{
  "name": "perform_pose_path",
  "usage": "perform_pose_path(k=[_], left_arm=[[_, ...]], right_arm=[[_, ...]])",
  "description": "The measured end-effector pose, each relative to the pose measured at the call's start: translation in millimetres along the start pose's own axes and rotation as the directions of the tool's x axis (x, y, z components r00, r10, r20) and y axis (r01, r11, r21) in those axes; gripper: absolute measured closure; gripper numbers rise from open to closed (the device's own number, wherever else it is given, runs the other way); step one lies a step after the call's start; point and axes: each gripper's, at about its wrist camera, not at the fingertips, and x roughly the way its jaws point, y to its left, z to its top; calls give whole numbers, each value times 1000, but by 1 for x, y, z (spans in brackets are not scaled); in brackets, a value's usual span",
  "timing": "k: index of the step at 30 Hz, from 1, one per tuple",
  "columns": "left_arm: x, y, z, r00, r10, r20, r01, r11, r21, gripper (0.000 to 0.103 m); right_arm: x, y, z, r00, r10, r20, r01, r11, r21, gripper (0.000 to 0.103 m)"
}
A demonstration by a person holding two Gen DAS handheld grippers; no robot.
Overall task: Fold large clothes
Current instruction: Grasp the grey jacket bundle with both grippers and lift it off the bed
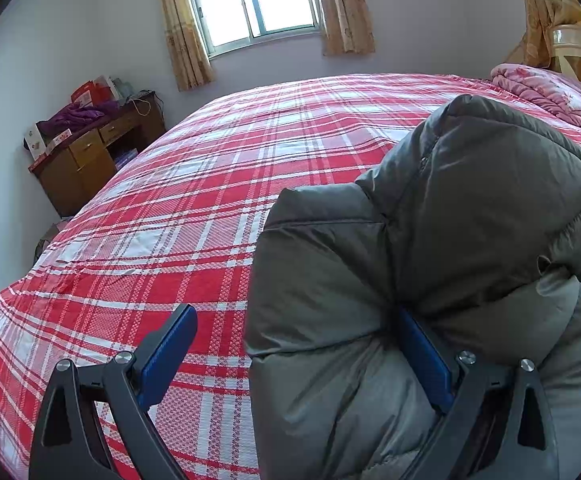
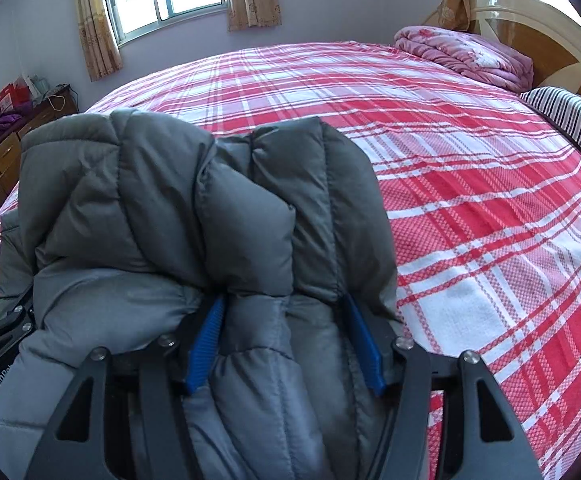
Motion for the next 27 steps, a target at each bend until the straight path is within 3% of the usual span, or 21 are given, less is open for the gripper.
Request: perform_pose_path(k=[4,8,9,11,13,17,27], left_arm=[[0,1,0,1000,-6,-2,6,1000,-2,5],[-10,21,-3,994,-103,-44,102,995,-22,5],[-16,30,-5,992,-122,-40,121,992,-40,5],[-28,42,-10,989,-147,-18,146,988,-57,5],[-31,46,-16,982,-186,-34,183,981,-63,5],[-25,52,-25,954,-286,-92,271,951,-150,5],[-28,27,-29,953,-297,-66,291,953,-89,5]], right_arm=[[0,0,-1,1000,6,2,-6,1000,6,40],[-3,-5,0,1000,26,8,-26,999,23,38],[-6,-10,-1,999,36,17,-37,999,40,35],[-13,-19,-2,999,32,41,-35,997,72,17],[-19,-29,-5,997,35,62,-42,993,109,14],[-10,-36,-7,992,130,6,-129,982,135,14],[-12,-31,-19,953,301,28,-302,948,100,31]])
